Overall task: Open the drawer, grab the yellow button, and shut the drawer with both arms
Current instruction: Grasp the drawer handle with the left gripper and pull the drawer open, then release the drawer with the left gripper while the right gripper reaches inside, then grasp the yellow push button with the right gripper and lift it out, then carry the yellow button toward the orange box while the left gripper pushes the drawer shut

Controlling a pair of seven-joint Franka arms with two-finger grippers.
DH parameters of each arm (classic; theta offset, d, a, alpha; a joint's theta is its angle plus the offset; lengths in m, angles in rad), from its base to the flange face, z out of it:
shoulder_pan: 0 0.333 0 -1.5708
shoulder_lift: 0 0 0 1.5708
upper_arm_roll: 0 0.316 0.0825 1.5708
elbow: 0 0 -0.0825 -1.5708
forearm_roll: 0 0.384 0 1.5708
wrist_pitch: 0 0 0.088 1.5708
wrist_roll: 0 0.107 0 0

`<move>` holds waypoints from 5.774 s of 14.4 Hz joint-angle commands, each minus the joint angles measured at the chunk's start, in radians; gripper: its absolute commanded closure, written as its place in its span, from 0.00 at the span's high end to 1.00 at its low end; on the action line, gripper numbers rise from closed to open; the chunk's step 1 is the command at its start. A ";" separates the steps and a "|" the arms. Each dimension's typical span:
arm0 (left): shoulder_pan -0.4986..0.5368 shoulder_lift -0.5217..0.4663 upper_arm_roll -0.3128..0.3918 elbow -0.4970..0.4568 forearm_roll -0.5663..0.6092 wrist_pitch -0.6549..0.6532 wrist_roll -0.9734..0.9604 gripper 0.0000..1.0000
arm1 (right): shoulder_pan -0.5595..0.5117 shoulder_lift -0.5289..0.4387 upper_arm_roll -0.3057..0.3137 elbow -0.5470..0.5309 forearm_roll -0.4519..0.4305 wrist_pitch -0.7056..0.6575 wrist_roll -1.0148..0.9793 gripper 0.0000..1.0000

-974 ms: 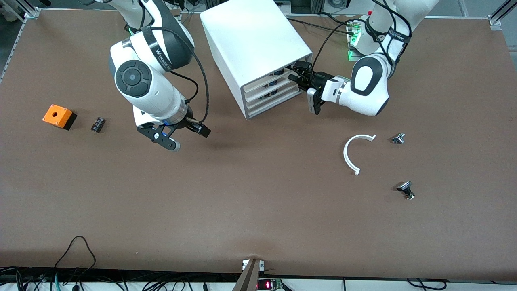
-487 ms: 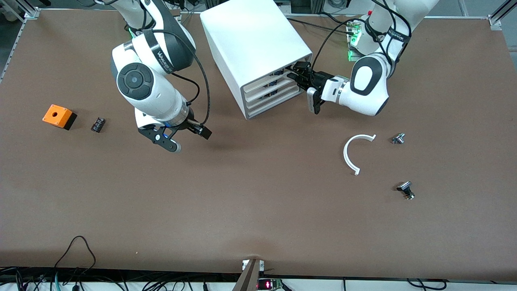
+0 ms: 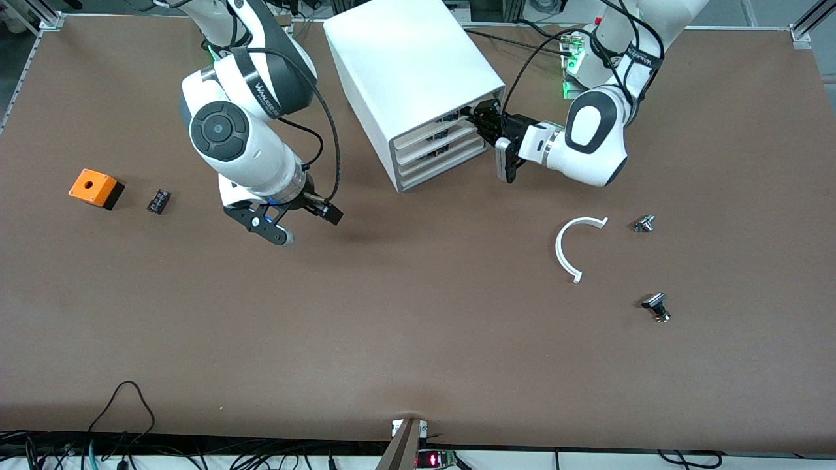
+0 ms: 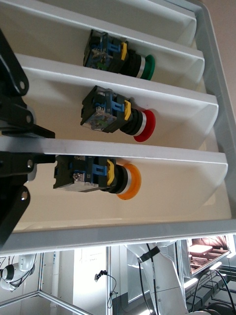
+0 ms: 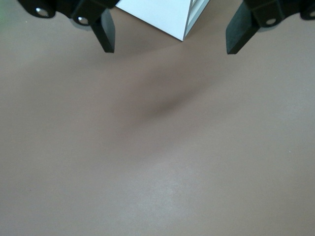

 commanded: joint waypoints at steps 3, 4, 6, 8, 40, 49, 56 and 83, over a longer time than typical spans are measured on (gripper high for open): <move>0.052 0.056 0.003 0.057 -0.004 -0.002 0.008 0.00 | 0.012 0.018 -0.005 0.033 -0.015 -0.006 0.021 1.00; 0.061 0.076 0.006 0.082 -0.003 -0.001 0.008 0.00 | 0.012 0.018 -0.005 0.033 -0.015 -0.005 0.021 1.00; 0.105 0.133 0.006 0.162 0.074 -0.001 0.002 0.00 | 0.012 0.018 -0.005 0.033 -0.015 -0.003 0.021 1.00; 0.156 0.165 0.006 0.228 0.149 -0.005 -0.003 0.00 | 0.012 0.018 -0.005 0.033 -0.015 0.000 0.021 1.00; 0.152 0.202 -0.003 1.093 1.291 -0.390 -0.679 1.00 | 0.482 0.383 -0.011 0.501 -0.012 0.092 1.008 0.56; 0.138 0.199 -0.009 1.063 1.232 -0.314 -1.127 1.00 | 0.469 0.345 -0.005 0.554 -0.003 -0.038 0.995 0.00; 0.067 0.205 -0.008 0.988 1.238 -0.243 -1.338 1.00 | 0.305 0.249 -0.017 0.585 0.045 -0.303 0.410 0.00; -0.197 0.111 -0.104 0.542 1.225 0.104 -2.037 0.94 | 0.104 0.136 -0.649 -0.391 0.270 0.491 -1.394 0.00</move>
